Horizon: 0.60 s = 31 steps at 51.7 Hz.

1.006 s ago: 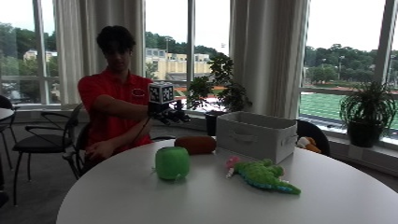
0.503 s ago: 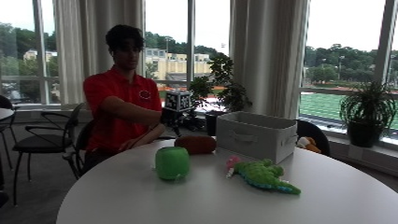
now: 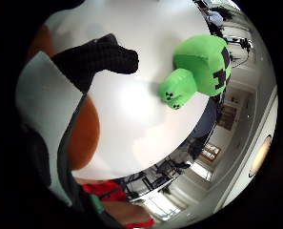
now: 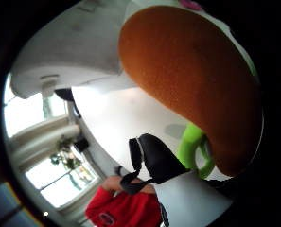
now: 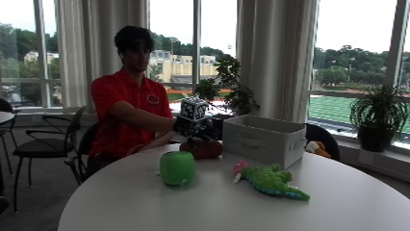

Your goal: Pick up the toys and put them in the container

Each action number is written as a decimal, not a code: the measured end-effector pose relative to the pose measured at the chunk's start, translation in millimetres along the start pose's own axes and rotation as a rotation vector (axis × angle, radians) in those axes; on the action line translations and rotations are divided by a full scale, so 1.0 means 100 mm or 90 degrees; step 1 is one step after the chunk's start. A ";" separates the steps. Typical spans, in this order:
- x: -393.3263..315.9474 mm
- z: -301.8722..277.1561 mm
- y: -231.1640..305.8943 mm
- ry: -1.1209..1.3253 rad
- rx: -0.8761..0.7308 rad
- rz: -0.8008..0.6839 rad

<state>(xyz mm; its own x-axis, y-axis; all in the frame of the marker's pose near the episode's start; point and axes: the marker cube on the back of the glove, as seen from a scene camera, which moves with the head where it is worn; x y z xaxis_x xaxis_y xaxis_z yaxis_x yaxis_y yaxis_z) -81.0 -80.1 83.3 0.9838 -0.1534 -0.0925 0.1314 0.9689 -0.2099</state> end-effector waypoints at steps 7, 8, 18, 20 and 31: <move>0.07 0.21 -0.23 0.054 -0.075 0.022; 0.08 0.21 -0.24 0.056 -0.082 0.025; 0.09 0.21 -0.27 0.084 -0.123 0.024; 0.10 0.20 -0.28 0.081 -0.128 0.023; 0.12 0.21 -0.39 0.032 -0.063 0.030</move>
<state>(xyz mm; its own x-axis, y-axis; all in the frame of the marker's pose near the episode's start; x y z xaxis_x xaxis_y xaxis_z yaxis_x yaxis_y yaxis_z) -72.2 -115.4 110.5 0.9808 -0.1207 -0.1533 0.0702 0.9515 -0.2997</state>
